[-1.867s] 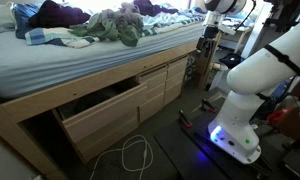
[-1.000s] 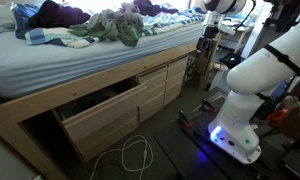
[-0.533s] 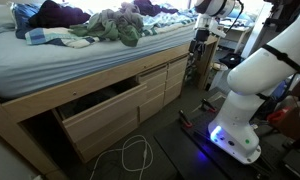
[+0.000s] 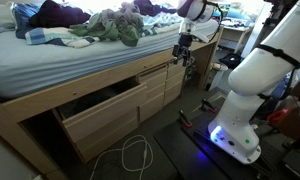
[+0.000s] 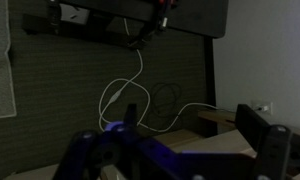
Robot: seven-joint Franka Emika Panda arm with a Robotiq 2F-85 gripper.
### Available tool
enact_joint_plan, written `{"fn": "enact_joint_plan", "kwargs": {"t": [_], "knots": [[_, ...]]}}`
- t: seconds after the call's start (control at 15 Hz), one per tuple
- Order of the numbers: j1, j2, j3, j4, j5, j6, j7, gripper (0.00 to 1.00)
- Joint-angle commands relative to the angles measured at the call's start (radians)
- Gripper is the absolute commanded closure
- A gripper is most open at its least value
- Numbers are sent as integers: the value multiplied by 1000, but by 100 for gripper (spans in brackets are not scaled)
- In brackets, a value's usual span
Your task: Open the drawer on the left
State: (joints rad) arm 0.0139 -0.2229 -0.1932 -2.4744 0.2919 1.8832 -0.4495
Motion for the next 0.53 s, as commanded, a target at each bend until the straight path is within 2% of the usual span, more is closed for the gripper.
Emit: {"fn": "enact_joint_plan", "kwargs": {"t": [0.0, 0.2, 0.33, 0.47], "knots": [[11, 86, 53, 77, 111, -53, 56, 0], [14, 135, 95, 114, 160, -50, 77, 0], [2, 116, 106, 83, 141, -15, 48, 0], [3, 136, 116, 100, 141, -15, 49, 0]]}}
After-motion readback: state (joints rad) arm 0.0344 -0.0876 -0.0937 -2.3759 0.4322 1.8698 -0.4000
